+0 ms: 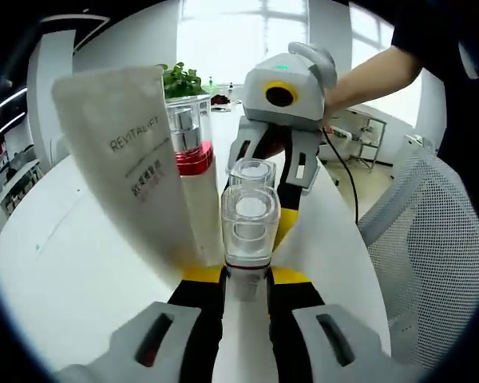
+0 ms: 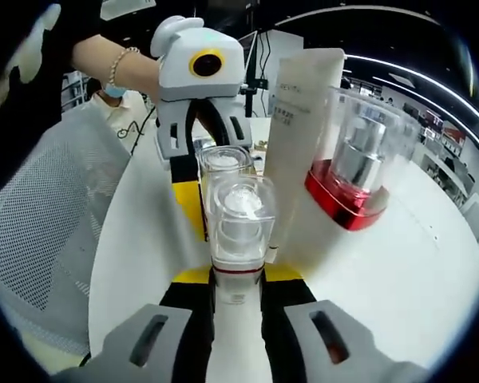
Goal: Arrange the skincare products in the storage area until every visible bottle or jar stands upright without overlapping.
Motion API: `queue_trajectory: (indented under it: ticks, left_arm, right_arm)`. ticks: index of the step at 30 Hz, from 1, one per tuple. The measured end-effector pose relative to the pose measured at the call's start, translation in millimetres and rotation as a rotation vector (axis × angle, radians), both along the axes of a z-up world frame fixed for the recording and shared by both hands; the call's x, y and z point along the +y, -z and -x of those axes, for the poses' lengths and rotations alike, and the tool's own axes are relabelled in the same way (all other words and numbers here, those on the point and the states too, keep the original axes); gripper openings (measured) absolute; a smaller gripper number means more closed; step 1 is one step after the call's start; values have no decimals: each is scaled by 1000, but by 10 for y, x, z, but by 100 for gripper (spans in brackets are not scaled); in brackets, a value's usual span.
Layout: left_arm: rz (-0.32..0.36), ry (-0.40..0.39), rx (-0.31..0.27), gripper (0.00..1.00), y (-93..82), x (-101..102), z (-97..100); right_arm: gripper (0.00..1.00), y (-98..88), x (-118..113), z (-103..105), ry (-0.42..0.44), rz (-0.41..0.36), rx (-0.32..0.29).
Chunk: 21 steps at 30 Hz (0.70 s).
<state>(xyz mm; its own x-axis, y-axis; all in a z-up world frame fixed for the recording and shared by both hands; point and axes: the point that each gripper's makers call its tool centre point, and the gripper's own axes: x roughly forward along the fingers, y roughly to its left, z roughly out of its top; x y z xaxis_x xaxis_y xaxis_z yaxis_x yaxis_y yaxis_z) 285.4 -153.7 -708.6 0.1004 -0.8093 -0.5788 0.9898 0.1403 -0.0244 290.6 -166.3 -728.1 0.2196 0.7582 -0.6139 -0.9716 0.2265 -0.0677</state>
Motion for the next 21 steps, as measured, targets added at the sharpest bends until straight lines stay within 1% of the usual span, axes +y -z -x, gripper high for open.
queue_trajectory:
  ticks: [5, 12, 21]
  left_arm:
    - [2, -2, 6, 17, 3, 1, -3]
    - [4, -12, 15, 17, 0, 0, 3]
    - [-1, -24, 39, 26, 0, 46, 31]
  right_arm:
    - [21, 1, 0, -6, 3, -5, -1]
    - [26, 2, -5, 17, 13, -6, 13]
    - [33, 7, -77, 39, 60, 3, 35]
